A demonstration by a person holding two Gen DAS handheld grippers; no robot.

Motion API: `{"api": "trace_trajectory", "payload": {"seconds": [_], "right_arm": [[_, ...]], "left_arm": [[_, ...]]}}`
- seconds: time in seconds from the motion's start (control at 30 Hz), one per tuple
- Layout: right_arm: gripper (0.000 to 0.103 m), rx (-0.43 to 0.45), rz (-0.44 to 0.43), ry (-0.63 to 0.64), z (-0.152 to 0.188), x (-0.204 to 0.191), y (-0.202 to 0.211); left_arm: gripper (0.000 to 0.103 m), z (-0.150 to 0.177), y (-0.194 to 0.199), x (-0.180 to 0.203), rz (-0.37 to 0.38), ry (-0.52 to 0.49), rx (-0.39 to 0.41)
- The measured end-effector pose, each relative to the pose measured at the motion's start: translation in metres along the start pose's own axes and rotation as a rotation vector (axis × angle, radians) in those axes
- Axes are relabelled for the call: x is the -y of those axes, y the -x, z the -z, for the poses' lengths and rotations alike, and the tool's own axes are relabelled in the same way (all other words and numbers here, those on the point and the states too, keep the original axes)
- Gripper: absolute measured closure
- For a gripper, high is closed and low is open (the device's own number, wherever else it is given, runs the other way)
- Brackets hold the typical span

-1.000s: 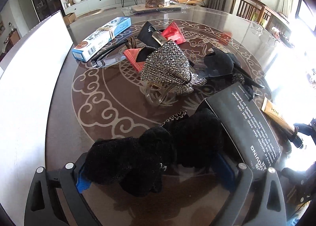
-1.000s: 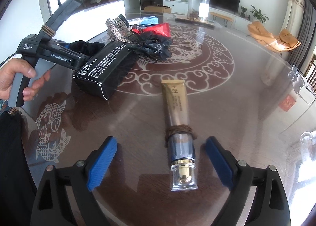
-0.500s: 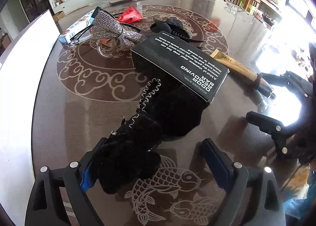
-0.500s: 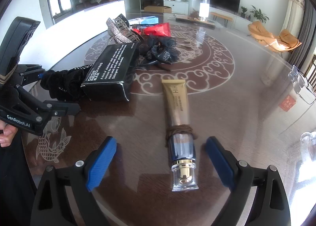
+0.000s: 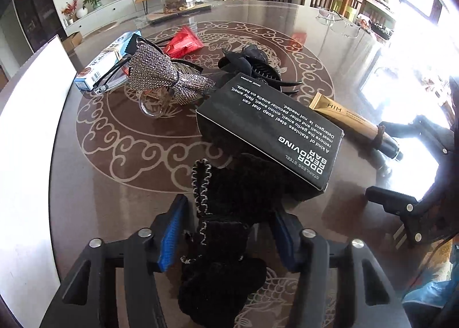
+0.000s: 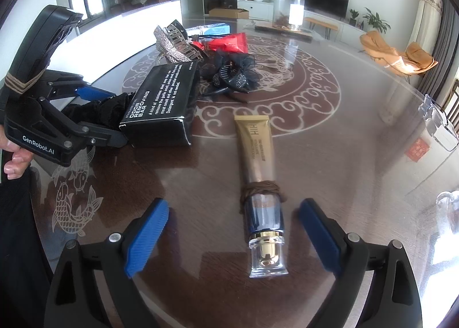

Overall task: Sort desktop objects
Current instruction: 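Grasp a black velvet scrunchie with the left gripper while the right gripper holds the gold tube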

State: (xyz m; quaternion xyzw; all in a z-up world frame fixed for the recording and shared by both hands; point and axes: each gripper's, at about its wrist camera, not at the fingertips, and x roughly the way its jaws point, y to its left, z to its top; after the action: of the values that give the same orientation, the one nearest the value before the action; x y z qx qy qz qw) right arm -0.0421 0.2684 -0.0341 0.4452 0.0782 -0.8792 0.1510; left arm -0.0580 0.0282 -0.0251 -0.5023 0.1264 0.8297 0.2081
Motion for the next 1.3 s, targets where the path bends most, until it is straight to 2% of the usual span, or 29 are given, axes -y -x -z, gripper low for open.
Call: {"api": "trace_trajectory", "payload": {"seconds": [0.03,0.1,0.17,0.33,0.4,0.43,0.47,0.53,0.6,0.63,1.3], "right_arm": [[0.010,0.000,0.000,0.000,0.000,0.000,0.000],[0.008,-0.003,-0.004,0.003,0.000,0.000,-0.001],[0.000,-0.017,0.001,0.002,-0.001,0.000,-0.004],[0.000,-0.017,0.002,0.001,-0.002,0.001,-0.003],[0.000,-0.017,0.004,0.001,-0.002,0.001,-0.002],[0.000,-0.017,0.007,-0.002,-0.001,0.002,-0.002],[0.000,-0.017,0.010,-0.006,-0.001,0.003,-0.001],[0.000,-0.017,0.016,-0.015,-0.002,0.005,-0.001],[0.000,-0.017,0.017,-0.016,-0.002,0.005,-0.002],[0.000,-0.017,0.017,-0.016,-0.002,0.005,-0.002],[0.000,-0.018,0.017,-0.016,-0.002,0.006,-0.003]], "left_arm": [[0.070,0.002,0.002,-0.001,-0.009,0.034,0.000],[0.070,0.007,0.005,-0.004,-0.023,0.107,0.022],[0.070,0.011,0.004,-0.006,-0.082,0.154,0.050],[0.065,0.010,-0.002,-0.010,-0.123,0.209,0.107],[0.056,0.010,-0.004,-0.010,-0.128,0.221,0.139],[0.045,0.011,-0.005,-0.009,-0.137,0.217,0.148],[0.028,0.012,-0.007,-0.010,-0.163,0.219,0.147],[0.009,0.012,-0.011,-0.021,-0.152,0.272,0.134],[0.005,0.011,-0.013,-0.021,-0.157,0.266,0.125],[0.000,0.011,-0.015,-0.020,-0.160,0.261,0.119],[0.000,0.011,-0.017,-0.020,-0.159,0.261,0.121]]}}
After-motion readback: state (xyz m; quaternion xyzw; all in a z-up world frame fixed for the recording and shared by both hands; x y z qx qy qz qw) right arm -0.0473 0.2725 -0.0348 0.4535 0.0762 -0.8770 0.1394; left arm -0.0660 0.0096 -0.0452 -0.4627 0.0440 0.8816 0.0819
